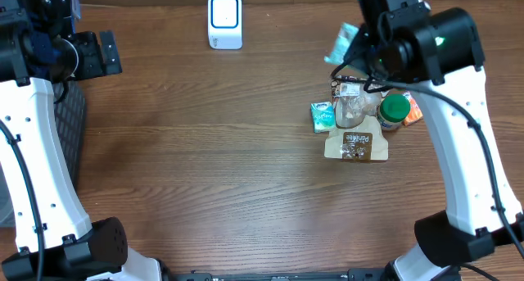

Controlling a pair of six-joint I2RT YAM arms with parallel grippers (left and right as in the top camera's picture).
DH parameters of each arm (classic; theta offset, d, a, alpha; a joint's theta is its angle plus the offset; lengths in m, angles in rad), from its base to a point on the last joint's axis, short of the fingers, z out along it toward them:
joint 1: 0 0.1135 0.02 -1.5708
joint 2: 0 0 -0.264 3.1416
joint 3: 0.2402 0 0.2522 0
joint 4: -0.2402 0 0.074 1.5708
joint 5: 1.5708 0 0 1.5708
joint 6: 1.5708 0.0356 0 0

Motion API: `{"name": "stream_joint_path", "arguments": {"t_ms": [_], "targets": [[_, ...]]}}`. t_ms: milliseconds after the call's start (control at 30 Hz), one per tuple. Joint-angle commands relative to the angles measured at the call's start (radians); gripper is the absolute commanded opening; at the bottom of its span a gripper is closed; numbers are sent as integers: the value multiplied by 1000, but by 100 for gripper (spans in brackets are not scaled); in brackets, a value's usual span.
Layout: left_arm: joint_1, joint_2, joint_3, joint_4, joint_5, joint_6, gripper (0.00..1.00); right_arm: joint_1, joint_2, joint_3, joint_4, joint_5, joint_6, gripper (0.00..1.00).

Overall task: Scan the item barcode
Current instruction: 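Carry the wipes pack right and release it beside the jar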

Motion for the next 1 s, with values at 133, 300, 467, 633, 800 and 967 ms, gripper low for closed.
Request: {"name": "stream_joint_path", "arguments": {"t_ms": [133,300,467,633,800,967], "targets": [[-6,-5,18,4,-3,19,100,-32,-1,-299,154,-21,137,4],[-6,-5,18,4,-3,19,100,-77,-1,-519,310,-22,193,4],[-6,-5,18,4,-3,19,100,-116,-1,-676,440,-31,200,4],[-6,-5,18,4,-3,19,100,-117,-1,-754,488,-31,199,6],[-6,-5,18,4,-3,19,99,-117,-1,-757,480,-5,183,21],[-6,-5,18,4,-3,19,99,-117,-1,-756,472,5,113,38]]}}
